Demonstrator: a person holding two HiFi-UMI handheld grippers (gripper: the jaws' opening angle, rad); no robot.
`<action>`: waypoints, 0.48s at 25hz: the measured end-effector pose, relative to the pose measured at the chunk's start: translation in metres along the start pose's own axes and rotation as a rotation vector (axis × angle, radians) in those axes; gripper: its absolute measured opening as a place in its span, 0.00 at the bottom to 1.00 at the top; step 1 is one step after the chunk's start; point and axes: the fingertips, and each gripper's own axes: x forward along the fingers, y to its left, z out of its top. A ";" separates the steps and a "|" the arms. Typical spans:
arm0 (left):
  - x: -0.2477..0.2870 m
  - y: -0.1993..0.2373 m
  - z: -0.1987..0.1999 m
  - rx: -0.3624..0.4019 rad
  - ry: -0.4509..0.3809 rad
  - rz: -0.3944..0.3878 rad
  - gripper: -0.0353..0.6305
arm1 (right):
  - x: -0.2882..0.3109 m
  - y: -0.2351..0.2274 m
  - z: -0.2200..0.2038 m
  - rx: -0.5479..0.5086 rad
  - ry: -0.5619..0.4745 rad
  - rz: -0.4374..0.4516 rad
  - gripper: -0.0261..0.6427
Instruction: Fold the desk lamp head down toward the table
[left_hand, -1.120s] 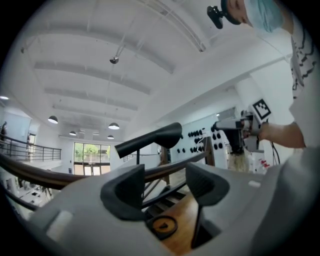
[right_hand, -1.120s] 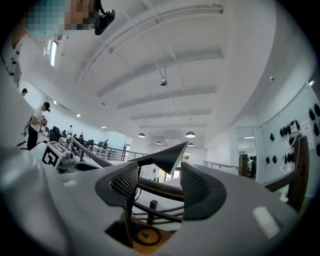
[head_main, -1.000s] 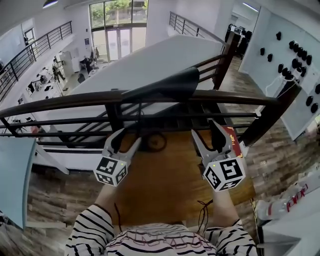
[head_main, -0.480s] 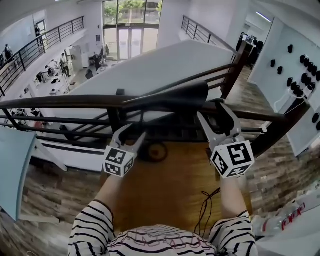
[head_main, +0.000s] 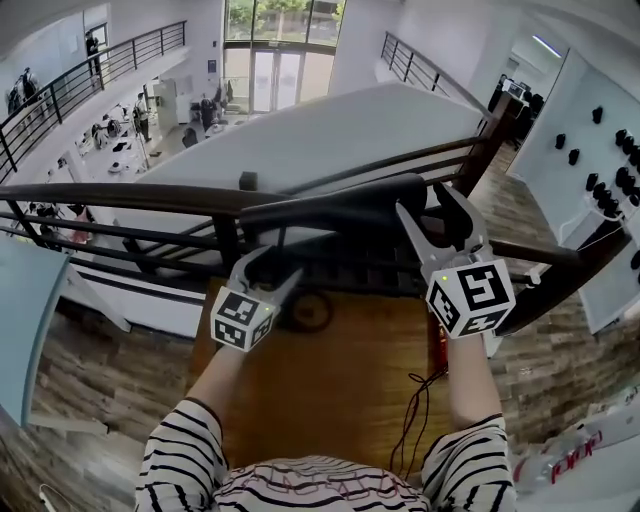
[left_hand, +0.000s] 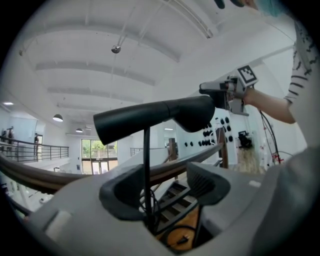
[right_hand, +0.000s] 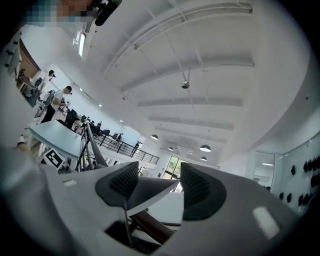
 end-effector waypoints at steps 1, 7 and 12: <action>0.003 0.000 -0.002 0.001 0.003 -0.004 0.46 | 0.004 -0.001 -0.003 0.005 0.001 0.005 0.41; 0.014 0.001 -0.008 -0.018 0.016 -0.036 0.54 | 0.016 -0.004 -0.016 0.027 0.000 0.015 0.40; 0.014 0.002 -0.003 -0.043 -0.003 -0.043 0.54 | 0.015 -0.009 -0.021 0.046 0.010 0.005 0.37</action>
